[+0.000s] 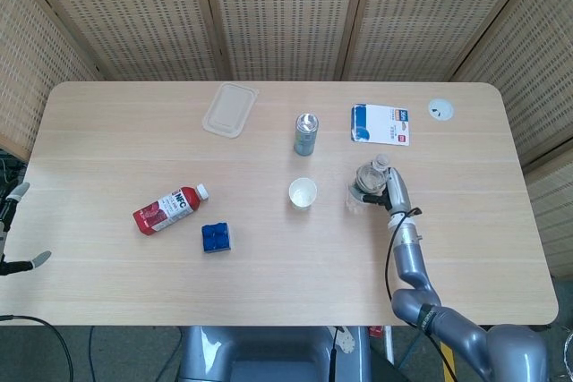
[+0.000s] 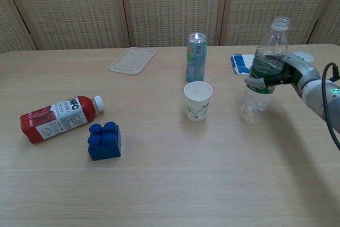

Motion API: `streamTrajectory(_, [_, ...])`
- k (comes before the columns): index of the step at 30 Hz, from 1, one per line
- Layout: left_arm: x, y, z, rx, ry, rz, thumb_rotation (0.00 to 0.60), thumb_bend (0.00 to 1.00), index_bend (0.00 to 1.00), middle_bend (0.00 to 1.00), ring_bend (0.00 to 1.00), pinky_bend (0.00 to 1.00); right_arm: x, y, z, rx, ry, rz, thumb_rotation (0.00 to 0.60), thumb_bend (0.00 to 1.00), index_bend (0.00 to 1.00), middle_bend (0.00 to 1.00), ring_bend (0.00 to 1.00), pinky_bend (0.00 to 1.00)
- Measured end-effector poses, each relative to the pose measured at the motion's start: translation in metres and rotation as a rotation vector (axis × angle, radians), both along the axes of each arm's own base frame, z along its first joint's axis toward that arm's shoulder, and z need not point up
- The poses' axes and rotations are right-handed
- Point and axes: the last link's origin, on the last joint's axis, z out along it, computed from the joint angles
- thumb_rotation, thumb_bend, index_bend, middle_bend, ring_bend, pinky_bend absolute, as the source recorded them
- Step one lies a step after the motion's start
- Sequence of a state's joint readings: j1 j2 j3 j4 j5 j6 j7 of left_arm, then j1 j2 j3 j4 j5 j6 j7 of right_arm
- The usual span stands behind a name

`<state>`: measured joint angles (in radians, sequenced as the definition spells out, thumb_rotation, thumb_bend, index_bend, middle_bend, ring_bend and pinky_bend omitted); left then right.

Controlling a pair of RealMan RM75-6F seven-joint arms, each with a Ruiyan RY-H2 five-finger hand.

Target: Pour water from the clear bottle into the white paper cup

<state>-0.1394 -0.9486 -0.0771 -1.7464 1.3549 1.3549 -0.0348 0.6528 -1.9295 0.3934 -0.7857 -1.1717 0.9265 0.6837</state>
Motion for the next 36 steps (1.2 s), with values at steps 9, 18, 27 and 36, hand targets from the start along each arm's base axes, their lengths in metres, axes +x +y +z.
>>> streamTrajectory(9, [0.001, -0.001, -0.001, -0.006, 0.004, 0.002, 0.6, 0.0, 0.0, 0.0, 0.0, 0.0, -0.003, 0.0, -0.004, 0.009, 0.013, 0.013, 0.6, 0.38, 0.57, 0.47, 0.33, 0.33])
streamTrajectory(18, [0.0, 0.0, -0.002, -0.01, 0.009, 0.005, 0.6, 0.0, 0.0, 0.0, 0.0, 0.0, -0.008, 0.0, -0.006, 0.046, 0.048, 0.04, 0.6, 0.05, 0.26, 0.22, 0.15, 0.19])
streamTrajectory(27, [0.0, -0.001, -0.002, -0.006, 0.006, 0.003, 0.6, 0.0, 0.0, 0.0, 0.0, 0.0, -0.012, 0.001, -0.002, 0.067, 0.047, 0.058, 0.6, 0.0, 0.13, 0.03, 0.0, 0.02])
streamTrajectory(36, [0.001, -0.002, -0.001, -0.005, 0.003, -0.003, 0.6, 0.0, 0.0, 0.0, 0.0, 0.0, -0.016, 0.002, 0.007, 0.075, 0.046, 0.065, 0.6, 0.0, 0.04, 0.0, 0.0, 0.0])
